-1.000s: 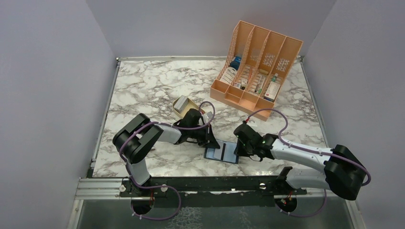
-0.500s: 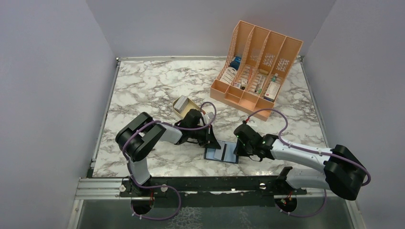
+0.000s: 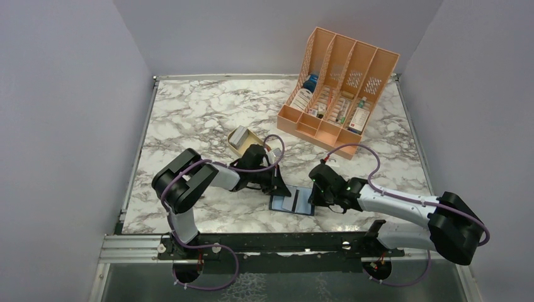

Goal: Put the credit cards into the card holder
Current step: Insert the credit card into the card holder.

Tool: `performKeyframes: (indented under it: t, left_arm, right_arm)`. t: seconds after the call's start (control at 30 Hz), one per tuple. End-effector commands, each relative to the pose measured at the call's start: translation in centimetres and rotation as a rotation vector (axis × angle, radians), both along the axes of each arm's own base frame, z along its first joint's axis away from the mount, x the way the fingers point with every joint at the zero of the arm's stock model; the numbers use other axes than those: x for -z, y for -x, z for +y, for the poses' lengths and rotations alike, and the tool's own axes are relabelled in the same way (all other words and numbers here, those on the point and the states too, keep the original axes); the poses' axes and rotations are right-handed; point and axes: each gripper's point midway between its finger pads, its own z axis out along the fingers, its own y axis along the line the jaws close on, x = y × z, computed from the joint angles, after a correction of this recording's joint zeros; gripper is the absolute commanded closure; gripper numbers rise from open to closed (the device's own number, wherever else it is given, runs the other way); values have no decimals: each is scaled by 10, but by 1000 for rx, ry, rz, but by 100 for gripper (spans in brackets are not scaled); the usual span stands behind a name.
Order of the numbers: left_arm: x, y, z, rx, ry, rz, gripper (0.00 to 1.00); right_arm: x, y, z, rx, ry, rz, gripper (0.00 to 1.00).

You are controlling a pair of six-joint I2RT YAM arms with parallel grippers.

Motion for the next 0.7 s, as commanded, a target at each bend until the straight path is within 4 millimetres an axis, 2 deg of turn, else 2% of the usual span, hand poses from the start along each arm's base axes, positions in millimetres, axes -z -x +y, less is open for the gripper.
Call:
performKeyframes:
  t: [0.0,0.23,0.67]
  left_arm:
    - [13,-4,9,-58,-67,-37,100]
    - [14,-9,14,-104,-86,-65,100]
    - [12,-8,7,-95,-61,-71,100]
  right_arm:
    - [16,11,-6,-8,18,47,91]
    - [16,13,-5,-8,6,51,91]
    - [17,13,-4,4,1,59,91]
